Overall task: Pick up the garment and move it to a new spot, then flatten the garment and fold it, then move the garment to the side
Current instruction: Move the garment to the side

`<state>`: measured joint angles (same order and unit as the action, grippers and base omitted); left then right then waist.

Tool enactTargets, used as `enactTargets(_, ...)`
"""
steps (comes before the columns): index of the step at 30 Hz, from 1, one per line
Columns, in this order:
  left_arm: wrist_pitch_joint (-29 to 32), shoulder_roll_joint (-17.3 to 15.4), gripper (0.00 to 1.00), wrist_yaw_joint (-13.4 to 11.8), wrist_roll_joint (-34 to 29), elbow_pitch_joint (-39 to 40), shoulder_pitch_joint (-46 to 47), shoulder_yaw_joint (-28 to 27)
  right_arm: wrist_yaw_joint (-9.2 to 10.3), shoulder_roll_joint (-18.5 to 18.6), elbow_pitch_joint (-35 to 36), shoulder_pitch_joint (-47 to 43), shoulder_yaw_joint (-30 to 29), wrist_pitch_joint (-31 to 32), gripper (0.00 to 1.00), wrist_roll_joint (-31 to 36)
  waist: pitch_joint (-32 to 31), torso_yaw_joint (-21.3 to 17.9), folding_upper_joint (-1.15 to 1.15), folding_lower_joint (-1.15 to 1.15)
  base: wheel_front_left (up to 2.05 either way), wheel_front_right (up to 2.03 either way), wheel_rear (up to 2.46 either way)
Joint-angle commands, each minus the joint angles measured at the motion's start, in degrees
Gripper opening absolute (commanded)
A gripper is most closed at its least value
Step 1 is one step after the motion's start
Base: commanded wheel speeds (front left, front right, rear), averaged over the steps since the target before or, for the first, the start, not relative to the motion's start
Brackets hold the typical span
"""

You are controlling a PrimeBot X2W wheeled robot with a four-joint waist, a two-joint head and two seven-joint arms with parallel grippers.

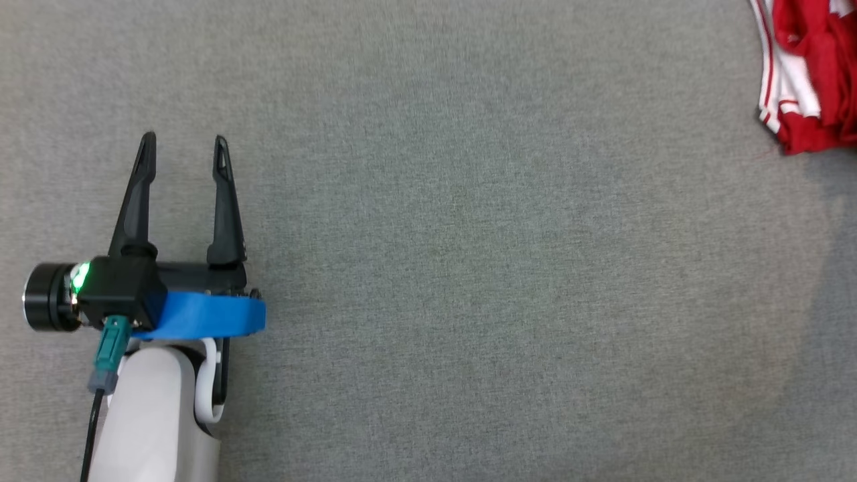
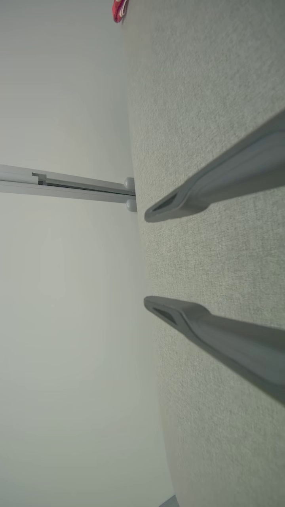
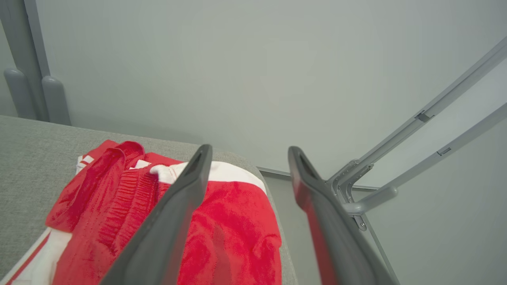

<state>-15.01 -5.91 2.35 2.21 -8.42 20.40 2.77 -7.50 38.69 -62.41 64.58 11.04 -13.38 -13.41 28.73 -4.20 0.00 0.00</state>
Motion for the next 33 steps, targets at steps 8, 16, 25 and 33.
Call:
enactTargets(8, -0.23, -0.02, 1.00, -0.70, 1.28, -0.22, -6.15, -1.66, 0.01, -6.56, 8.43, -6.35, 0.44, -1.78, 1.00, 2.42, -9.00, -0.40, 0.00, 0.00, 0.00, 0.00, 0.00)
enactTargets(16, -0.19, 0.44, 1.00, -1.06, 1.99, -0.32, -12.31, -2.90, 0.01, -13.88, 23.91, -21.43, 0.63, -1.79, 1.00, 2.42, -16.69, 1.94, 0.00, 0.00, 0.00, 0.00, 0.00)
enactTargets(25, -0.19, 0.96, 1.00, -0.54, 2.36, -1.26, -15.94, -2.54, 0.01, -20.14, 33.53, -35.18, -2.13, -1.80, 1.00, 0.68, -21.19, 3.90, 0.00, 0.00, 0.00, 0.00, 0.00)
enactTargets(33, -0.18, 1.20, 1.00, -0.01, 2.70, -2.48, -18.00, -2.36, 0.01, -24.71, 40.99, -48.52, -8.58, -1.67, 1.00, 1.72, -24.44, 5.41, 0.00, 0.00, 0.00, 0.00, 0.00)
